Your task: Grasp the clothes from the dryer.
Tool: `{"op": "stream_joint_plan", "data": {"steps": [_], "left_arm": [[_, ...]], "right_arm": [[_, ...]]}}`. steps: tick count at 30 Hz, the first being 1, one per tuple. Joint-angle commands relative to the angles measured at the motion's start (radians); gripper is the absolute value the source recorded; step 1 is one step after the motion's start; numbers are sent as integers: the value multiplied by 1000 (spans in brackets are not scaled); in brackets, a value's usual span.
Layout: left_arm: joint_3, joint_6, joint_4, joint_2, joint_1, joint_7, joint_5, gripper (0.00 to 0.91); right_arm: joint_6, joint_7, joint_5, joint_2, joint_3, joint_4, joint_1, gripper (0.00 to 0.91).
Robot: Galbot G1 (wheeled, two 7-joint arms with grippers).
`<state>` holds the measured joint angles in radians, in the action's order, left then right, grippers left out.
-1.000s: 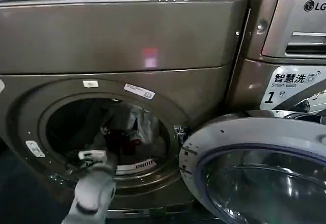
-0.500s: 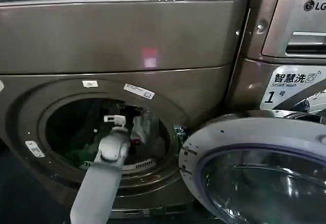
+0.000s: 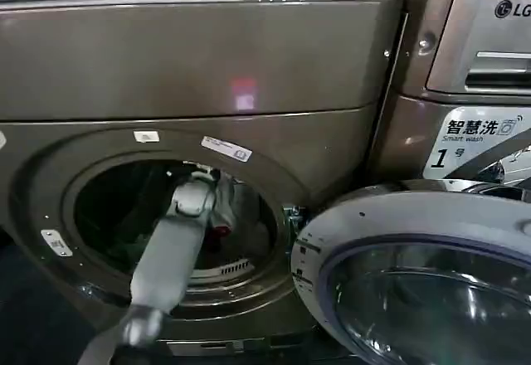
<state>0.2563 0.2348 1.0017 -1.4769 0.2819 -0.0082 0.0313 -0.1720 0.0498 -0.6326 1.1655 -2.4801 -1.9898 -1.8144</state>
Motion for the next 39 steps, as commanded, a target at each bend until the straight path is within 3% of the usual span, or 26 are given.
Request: {"op": "stream_joint_plan", "data": {"steps": [1, 10, 21, 26, 31, 39], "left_arm": [[-42, -81, -284, 7, -161, 77, 118, 907], [-284, -116, -379, 77, -271, 465, 394, 907], [-627, -322, -517, 114, -431, 942, 647, 907], [-710, -357, -557, 111, -440, 1036, 729, 907], [-740, -336, -559, 111, -424, 1102, 628, 907], [-768, -351, -566, 113, -423, 1136, 631, 907]], "right_arm": [[0, 0, -2, 1, -5, -1, -1, 907], [-3, -1, -2, -1, -7, 5, -9, 907], [-14, -3, -4, 8, -1, 16, -10, 907], [-17, -4, -3, 7, -1, 20, -11, 907], [-17, -4, -2, 6, 5, 19, -8, 907], [-18, -4, 0, 11, 19, 13, -2, 907]]}}
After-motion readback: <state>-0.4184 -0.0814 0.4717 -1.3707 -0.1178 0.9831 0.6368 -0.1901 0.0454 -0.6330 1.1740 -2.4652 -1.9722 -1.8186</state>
